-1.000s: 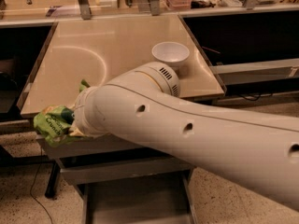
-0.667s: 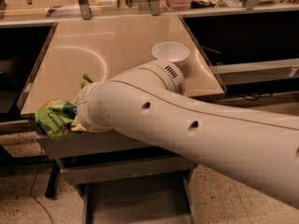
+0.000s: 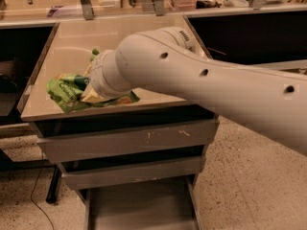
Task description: Pick green rice chip bag from bottom drawer and place on counter
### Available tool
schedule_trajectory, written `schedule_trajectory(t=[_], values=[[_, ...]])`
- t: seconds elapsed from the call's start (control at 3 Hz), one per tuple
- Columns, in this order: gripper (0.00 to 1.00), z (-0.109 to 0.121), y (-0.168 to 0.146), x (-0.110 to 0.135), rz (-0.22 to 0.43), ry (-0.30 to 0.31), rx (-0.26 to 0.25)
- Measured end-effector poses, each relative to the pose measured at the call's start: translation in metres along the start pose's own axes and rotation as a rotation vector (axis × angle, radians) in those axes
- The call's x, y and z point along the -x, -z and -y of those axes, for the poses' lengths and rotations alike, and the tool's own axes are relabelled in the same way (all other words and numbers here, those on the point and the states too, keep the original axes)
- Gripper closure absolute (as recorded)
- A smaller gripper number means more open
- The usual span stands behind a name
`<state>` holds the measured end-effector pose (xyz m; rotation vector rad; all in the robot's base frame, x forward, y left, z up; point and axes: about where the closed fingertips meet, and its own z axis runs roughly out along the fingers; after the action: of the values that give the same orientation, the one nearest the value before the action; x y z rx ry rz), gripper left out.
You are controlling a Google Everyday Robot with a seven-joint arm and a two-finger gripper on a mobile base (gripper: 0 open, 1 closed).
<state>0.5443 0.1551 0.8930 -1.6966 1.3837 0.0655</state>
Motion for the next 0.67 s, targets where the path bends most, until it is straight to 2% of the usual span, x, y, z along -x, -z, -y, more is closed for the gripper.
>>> schedule_trajectory(t=[0.67], values=[[1.0,0.065,-0.038,-0.026,0.012,0.001,0.048]])
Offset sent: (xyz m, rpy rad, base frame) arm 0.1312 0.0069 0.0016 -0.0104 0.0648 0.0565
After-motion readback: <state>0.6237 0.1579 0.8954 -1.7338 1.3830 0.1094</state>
